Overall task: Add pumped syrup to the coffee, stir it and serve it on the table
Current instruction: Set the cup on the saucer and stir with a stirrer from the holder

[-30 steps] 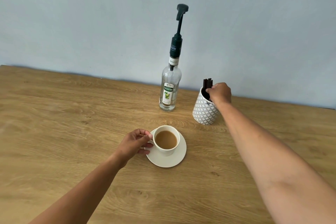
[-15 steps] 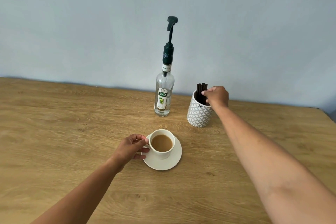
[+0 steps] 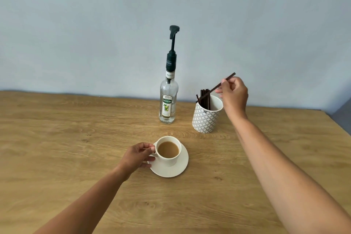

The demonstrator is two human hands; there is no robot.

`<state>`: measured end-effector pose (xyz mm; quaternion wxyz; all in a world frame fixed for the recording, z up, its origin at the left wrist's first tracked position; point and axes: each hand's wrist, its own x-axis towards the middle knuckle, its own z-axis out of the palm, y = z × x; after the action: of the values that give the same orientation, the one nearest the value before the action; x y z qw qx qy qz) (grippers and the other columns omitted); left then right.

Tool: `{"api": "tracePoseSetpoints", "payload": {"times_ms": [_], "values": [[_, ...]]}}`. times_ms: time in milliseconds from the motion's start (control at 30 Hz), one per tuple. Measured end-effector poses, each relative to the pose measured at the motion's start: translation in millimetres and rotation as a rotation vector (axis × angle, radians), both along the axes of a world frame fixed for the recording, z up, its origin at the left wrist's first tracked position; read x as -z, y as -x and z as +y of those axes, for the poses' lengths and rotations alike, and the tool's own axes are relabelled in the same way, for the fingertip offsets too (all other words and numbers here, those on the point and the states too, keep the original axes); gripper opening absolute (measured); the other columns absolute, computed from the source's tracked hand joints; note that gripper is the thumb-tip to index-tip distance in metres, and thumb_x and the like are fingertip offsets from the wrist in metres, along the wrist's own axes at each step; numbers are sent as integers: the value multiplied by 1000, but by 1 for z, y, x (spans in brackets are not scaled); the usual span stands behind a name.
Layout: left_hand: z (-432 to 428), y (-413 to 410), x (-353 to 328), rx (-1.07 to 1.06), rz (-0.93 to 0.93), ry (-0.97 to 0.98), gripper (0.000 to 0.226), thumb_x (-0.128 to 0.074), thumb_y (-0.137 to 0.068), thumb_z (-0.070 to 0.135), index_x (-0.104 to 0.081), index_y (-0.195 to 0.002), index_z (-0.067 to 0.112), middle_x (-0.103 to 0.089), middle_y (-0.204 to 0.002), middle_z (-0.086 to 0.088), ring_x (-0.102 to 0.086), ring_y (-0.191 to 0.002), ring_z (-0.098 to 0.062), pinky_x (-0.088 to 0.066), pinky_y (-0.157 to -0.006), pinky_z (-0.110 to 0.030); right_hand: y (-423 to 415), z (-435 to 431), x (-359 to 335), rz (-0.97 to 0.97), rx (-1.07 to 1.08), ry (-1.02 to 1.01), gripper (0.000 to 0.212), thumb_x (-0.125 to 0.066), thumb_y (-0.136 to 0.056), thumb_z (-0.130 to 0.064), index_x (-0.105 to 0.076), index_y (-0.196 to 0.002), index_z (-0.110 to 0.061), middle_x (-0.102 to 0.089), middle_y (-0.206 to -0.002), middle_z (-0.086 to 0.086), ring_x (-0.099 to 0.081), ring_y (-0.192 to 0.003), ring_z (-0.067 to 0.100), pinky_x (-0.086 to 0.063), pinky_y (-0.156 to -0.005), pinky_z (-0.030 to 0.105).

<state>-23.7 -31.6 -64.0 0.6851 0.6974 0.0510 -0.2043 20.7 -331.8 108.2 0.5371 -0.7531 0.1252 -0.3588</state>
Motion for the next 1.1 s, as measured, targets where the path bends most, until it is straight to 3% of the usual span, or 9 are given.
{"api": "tracePoseSetpoints", "payload": {"times_ms": [100, 200, 433, 567, 633, 867, 1000, 1100], "values": [[1, 2, -2, 2, -10, -4, 19, -71, -91, 22, -71, -106, 9, -75, -100, -11, -73, -86, -22, -62, -67, -34, 30, 20, 3, -16, -160, -56, 14, -56, -96, -20, -55, -83, -24, -68, -69, 0, -73, -64, 17, -53, -51, 27], [2, 4, -3, 6, -24, -4, 18, -72, -90, 19, -71, -106, 10, -75, -96, -9, -72, -85, -20, -61, -66, -31, 57, 44, 32, 117, -293, -19, 13, -59, -96, -12, -56, -87, -22, -70, -78, 2, -72, -62, 14, -53, -49, 25], [2, 7, -7, 4, -67, -13, 20, -70, -91, 13, -71, -111, 12, -75, -94, -7, -70, -83, -17, -62, -66, -29, 85, 78, 87, 254, -352, 189, 25, -66, -91, -7, -54, -85, -28, -72, -82, -2, -72, -67, 7, -57, -65, 30], [0, 5, -8, -22, -78, -58, 19, -68, -92, 11, -72, -110, 11, -75, -93, -8, -69, -80, -15, -60, -63, -25, 92, 86, 97, 284, -382, 335, 10, -70, -88, -9, -62, -94, -12, -73, -83, 2, -72, -76, 17, -60, -74, 42], [-1, 5, -7, -33, -87, -82, 18, -68, -92, 11, -73, -109, 11, -74, -92, -8, -68, -80, -15, -59, -62, -26, 95, 89, 97, 310, -409, 361, 10, -71, -87, -10, -65, -96, -12, -73, -84, 2, -72, -79, 19, -59, -76, 42], [-4, 4, -4, -59, -127, -159, 12, -68, -92, 11, -74, -102, 11, -74, -92, -7, -68, -82, -15, -60, -70, -36, 98, 91, 97, 485, -482, 328, 17, -77, -82, -12, -70, -79, -27, -74, -77, -7, -71, -73, 5, -60, -78, 36], [-4, 3, -4, -53, -136, -162, 11, -68, -92, 12, -74, -102, 13, -74, -91, -5, -68, -82, -15, -60, -72, -36, 90, 93, 96, 497, -453, 381, 8, -74, -85, -18, -77, -89, -24, -77, -86, -10, -71, -76, 8, -59, -75, 30], [-3, 3, -3, -52, -132, -156, 11, -68, -92, 12, -73, -102, 12, -73, -91, -6, -68, -82, -15, -60, -73, -38, 83, 91, 94, 502, -416, 443, 10, -71, -88, -21, -78, -95, -23, -77, -97, -10, -69, -82, 6, -52, -73, 15]]}}
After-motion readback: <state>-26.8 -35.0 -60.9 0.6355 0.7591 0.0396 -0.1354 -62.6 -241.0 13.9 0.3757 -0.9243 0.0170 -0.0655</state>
